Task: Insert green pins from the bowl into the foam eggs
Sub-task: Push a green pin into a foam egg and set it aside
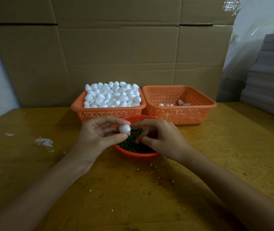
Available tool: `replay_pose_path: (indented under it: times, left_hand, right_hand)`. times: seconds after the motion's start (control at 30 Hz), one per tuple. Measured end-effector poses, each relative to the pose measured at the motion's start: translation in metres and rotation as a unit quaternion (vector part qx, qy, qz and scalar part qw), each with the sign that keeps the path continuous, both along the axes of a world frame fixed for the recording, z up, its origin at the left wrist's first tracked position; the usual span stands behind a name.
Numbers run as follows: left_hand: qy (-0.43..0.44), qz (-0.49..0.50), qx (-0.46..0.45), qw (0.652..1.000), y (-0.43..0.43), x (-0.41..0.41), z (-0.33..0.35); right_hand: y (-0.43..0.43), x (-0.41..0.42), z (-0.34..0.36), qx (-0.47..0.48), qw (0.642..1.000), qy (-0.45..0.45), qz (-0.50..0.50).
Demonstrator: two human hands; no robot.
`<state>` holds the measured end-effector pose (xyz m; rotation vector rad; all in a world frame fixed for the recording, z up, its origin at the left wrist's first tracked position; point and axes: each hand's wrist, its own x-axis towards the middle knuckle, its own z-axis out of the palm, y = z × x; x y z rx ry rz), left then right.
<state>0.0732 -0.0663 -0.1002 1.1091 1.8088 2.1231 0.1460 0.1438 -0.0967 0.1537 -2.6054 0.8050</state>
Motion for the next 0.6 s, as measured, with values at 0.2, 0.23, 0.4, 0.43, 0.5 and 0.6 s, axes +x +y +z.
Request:
replay_pose_path:
  times: [0.2, 0.23, 0.4, 0.43, 0.5, 0.6]
  left_hand:
    - [0.002, 0.010, -0.006, 1.000, 0.0012, -0.0004, -0.0008]
    - [0.000, 0.010, -0.006, 1.000, 0.0011, 0.0000, -0.0007]
    - [0.007, 0.026, -0.012, 1.000, 0.0019, -0.0015, -0.0015]
    - [0.008, 0.027, -0.013, 1.000, 0.0019, -0.0017, -0.0016]
    - [0.007, 0.027, -0.016, 0.999, 0.0016, -0.0019, -0.0016]
    - [0.007, 0.028, -0.021, 0.999, 0.0013, -0.0022, -0.0016]
  right_hand:
    - [-0.0001, 0.0003, -0.0002, 0.002, 1.000, -0.003, -0.001]
    - [-0.0003, 0.0004, -0.0003, 0.002, 1.000, -0.003, -0.003]
    - [0.0002, -0.0003, -0.0016, 0.005, 1.000, -0.007, -0.011]
    - [0.0004, -0.0004, -0.0018, 0.007, 1.000, -0.009, -0.012]
    - [0.0005, -0.0003, -0.0019, 0.009, 1.000, -0.014, -0.017]
    - [0.0001, -0.0008, -0.0020, 0.016, 0.999, -0.023, -0.022]
